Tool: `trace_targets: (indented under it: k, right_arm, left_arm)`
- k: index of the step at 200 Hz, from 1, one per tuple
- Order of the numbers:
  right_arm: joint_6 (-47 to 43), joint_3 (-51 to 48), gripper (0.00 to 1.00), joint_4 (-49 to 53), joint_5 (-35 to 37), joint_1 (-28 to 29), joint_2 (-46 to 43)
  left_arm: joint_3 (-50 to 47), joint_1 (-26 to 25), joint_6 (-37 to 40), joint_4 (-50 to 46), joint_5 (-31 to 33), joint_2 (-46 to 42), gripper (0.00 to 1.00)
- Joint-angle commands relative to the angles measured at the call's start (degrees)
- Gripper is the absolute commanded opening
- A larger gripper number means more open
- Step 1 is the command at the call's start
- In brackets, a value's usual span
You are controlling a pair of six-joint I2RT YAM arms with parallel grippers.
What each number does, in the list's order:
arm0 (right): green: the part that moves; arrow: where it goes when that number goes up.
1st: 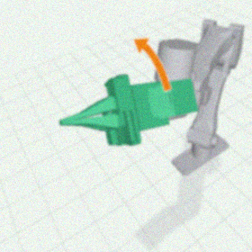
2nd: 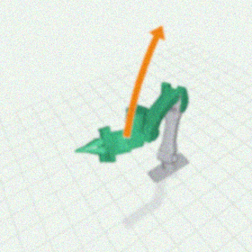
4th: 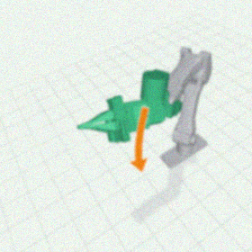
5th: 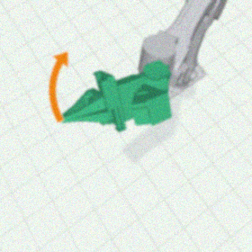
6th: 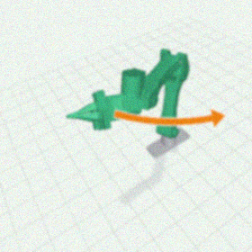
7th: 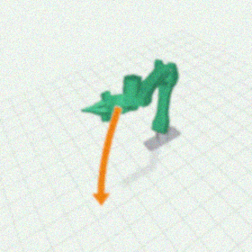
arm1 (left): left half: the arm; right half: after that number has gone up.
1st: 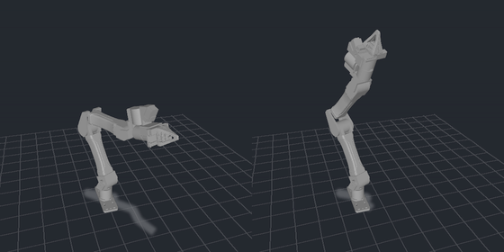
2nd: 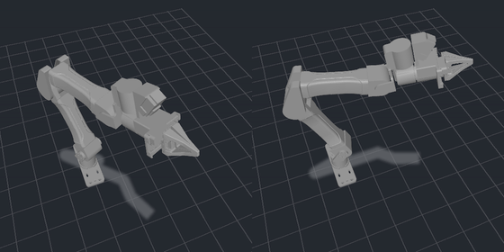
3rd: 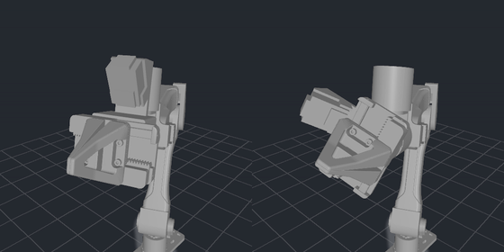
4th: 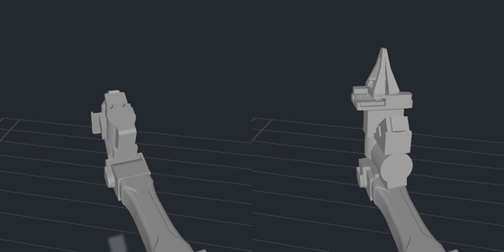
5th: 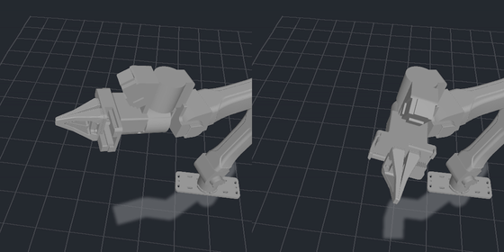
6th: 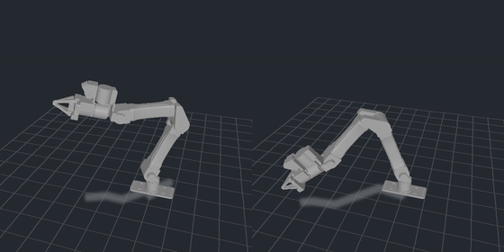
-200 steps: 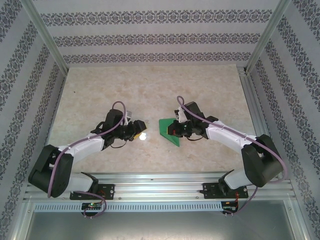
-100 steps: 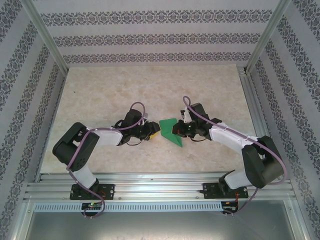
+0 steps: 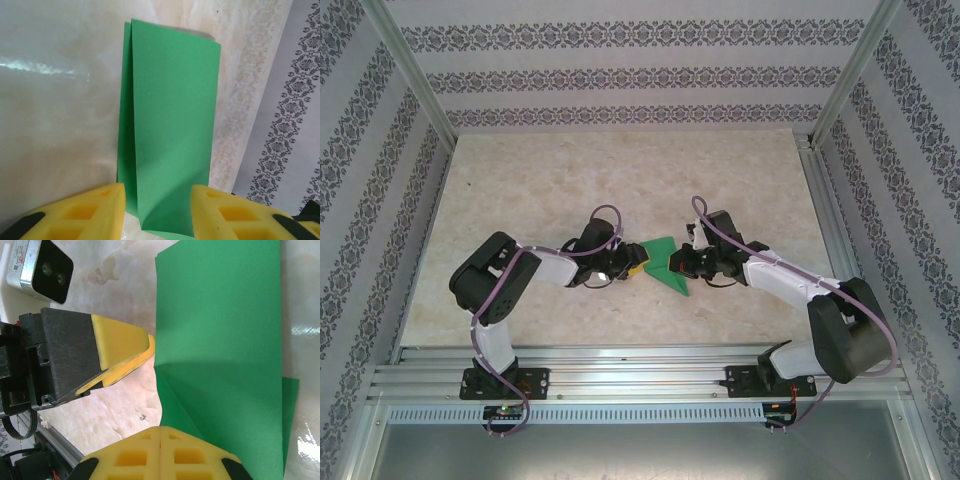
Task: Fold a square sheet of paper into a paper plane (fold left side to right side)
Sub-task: Pick up the paper from the center of the table.
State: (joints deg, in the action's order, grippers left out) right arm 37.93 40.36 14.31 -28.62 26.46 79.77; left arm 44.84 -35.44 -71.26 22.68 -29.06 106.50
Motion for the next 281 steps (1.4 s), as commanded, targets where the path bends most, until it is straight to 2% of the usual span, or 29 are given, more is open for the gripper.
trace_targets:
  k: [1, 43, 81, 110, 132, 164, 206, 247, 281]
  right_arm:
    - [0.75, -0.72, 0.0, -1.77, -0.64, -0.71, -0.94]
    - [1.48, -0.73, 0.0, -2.18, -1.08, -0.88, -2.06]
    - [1.95, -1.03, 0.0, -2.83, -1.7, -1.14, -2.34]
    - [1.71, -1.24, 0.0, -2.78, -1.88, -1.15, -1.91]
    - [0.93, -1.13, 0.0, -1.58, -1.17, -1.45, -1.78]
    - [-3.1, 1.43, 0.18, 5.02, 2.42, -2.67, -4.06]
    - [-5.37, 2.0, 0.29, 10.15, 5.2, -6.82, -10.62]
    - [-7.19, 1.39, 0.37, 12.51, 5.75, -9.9, -14.44]
    - [-8.36, 1.45, 0.37, 11.16, 3.74, -8.74, -14.54]
  left_arm:
    - [1.71, -0.98, -0.89, 2.9, 0.49, 1.29, 0.39]
    - [1.7, -1.12, -0.9, 2.34, 0.75, 1.62, 0.4]
    - [2.64, -1.44, -0.81, 1.96, 0.74, 2.49, 0.37]
    - [3.75, -1.75, -0.79, 1.86, 0.63, 3.1, 0.28]
    - [3.93, -1.84, -0.81, 1.98, 0.85, 2.89, 0.15]
    - [3.19, -1.85, 0.07, 0.48, 1.81, 0.49, 0.02]
    - [4.45, -1.74, 6.23, -11.56, 5.58, -8.94, 0.0]
    - [8.92, -0.85, 16.32, -33.11, 12.15, -20.64, 0.0]
    - [4.43, 1.22, 17.02, -36.2, 10.49, -26.07, 0.0]
